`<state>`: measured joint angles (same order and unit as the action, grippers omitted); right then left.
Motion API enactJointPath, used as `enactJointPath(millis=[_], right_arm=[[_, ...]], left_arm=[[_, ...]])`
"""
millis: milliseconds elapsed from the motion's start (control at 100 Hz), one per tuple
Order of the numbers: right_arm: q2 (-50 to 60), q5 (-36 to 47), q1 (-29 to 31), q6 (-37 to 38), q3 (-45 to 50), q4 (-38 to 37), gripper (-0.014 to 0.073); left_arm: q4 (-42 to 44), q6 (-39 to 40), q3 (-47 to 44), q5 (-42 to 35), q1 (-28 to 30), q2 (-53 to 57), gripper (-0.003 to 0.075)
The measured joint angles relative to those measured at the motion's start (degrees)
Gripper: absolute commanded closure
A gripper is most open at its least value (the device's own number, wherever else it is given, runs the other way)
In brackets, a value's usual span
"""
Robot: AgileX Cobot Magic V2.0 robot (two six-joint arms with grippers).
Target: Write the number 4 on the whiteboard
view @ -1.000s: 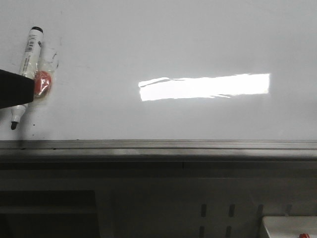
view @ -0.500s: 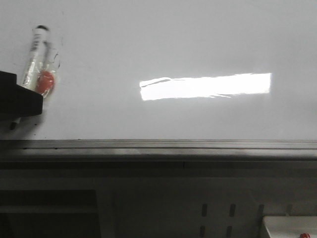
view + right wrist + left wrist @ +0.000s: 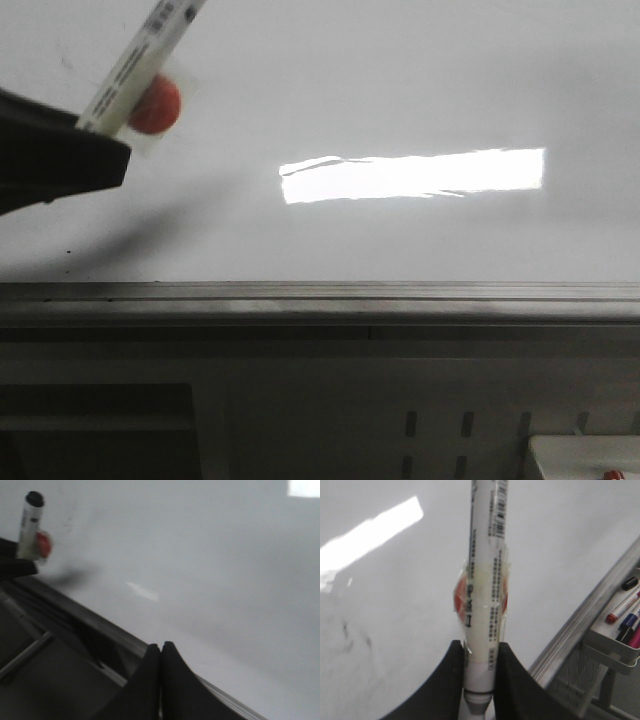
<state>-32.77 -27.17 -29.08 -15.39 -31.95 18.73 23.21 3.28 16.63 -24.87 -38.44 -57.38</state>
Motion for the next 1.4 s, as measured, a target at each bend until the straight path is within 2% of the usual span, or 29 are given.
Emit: enactJointPath(millis=[70,100,190,260,420,770,910,1040,1150,1240,1400], right_arm=[[-4.17,0.26,-6.13,-0.03,-2.74,0.0,0.0509],[-5.83,0.62,-8.48,-0.03,-3.7,0.0,0.0435],[-10.95,2.62,-15.14,-0.03,-6.48,0.0,0.0256],[-14.39,4.48,-18.84,-0.13,-8.17,-0.13,0.0207],[-21.45,7.36,-22.41,-0.13,-11.41,-0.85,0.0233],[-29.25,8.52,-22.56,-0.13,-17.28,-1.07,0.0322],[-30.06,7.88,-22.56,-0.13,-17.28,-1.07,0.0426],[-30.42,7.77,-22.65,-0.13,-17.28,-1.15,0.0669],[-30.42,7.66,-22.79,-0.13,-17.39,-1.05,0.0657],[-30.42,7.56,-22.79,-0.13,-17.39,-1.05,0.0658],[-30.56,7.33,-22.79,-0.13,-17.39,-1.31,0.0658]], left_arm=[[7.86,0.0,0.0,-3.48,0.0,0.35,0.0741],[11.06,0.0,0.0,-4.39,0.0,0.35,0.0741],[15.22,0.0,0.0,-5.94,0.0,0.38,0.0741],[16.43,0.0,0.0,-6.29,0.0,0.38,0.0741],[18.15,0.0,0.0,-6.66,0.0,0.38,0.0741],[19.4,0.0,0.0,-6.9,0.0,0.38,0.0741],[19.4,0.0,0.0,-6.9,0.0,0.38,0.0741],[19.5,0.0,0.0,-6.9,0.0,0.38,0.074],[19.72,0.0,0.0,-6.69,0.0,0.38,0.0732],[19.72,0.0,0.0,-6.55,0.0,0.38,0.0646],[18.32,0.14,0.0,-6.06,0.0,0.75,0.0339]])
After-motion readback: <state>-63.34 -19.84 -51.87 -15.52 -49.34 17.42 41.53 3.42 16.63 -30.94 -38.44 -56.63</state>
